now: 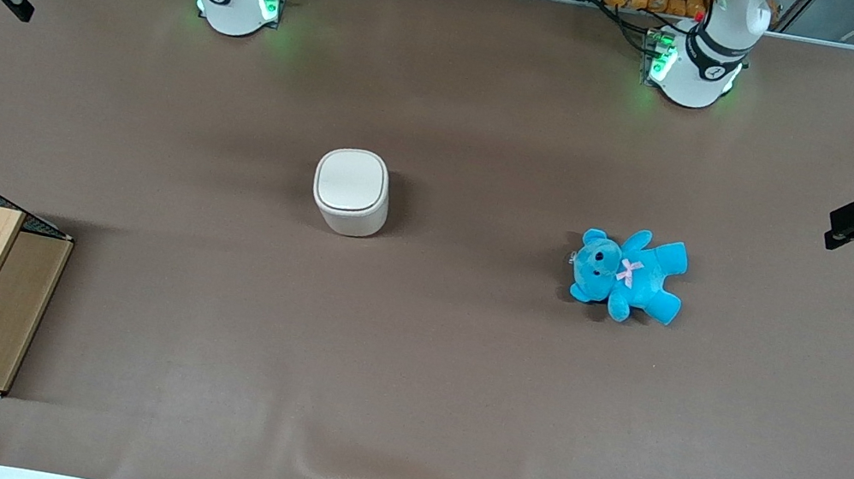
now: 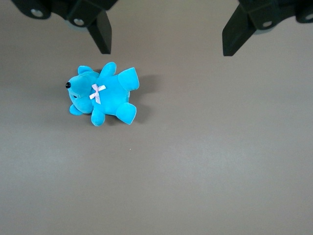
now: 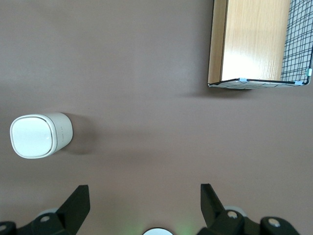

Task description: Open trash can with right arm

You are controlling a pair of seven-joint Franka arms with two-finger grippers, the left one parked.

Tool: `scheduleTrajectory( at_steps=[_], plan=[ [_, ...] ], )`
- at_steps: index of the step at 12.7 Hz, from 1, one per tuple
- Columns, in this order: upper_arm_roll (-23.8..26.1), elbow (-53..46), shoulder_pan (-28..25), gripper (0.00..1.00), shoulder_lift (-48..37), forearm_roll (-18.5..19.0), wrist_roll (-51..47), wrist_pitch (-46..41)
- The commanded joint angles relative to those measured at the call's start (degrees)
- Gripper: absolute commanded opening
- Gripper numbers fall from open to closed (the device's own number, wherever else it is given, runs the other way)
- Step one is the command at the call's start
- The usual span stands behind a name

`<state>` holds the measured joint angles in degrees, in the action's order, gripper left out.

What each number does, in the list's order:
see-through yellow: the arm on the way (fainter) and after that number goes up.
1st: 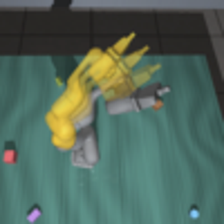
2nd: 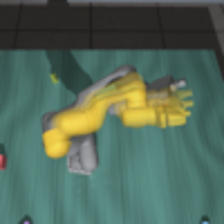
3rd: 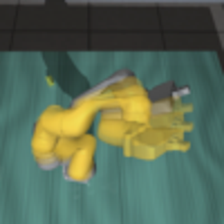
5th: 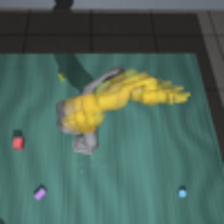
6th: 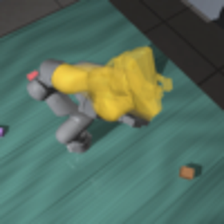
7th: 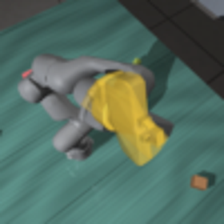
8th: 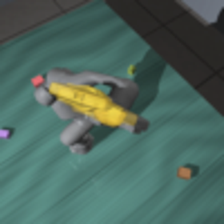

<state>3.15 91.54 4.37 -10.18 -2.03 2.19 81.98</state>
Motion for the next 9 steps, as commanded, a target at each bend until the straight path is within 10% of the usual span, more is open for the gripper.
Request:
scheduleTrajectory(
  at_steps=[1,9],
  plan=[
    [-0.9,2.0,-0.9,1.00,-1.5,-0.8,0.9,0.9],
    [0.7,2.1,-2.3,1.00,0.6,-6.3,0.2,2.2]
  ],
)
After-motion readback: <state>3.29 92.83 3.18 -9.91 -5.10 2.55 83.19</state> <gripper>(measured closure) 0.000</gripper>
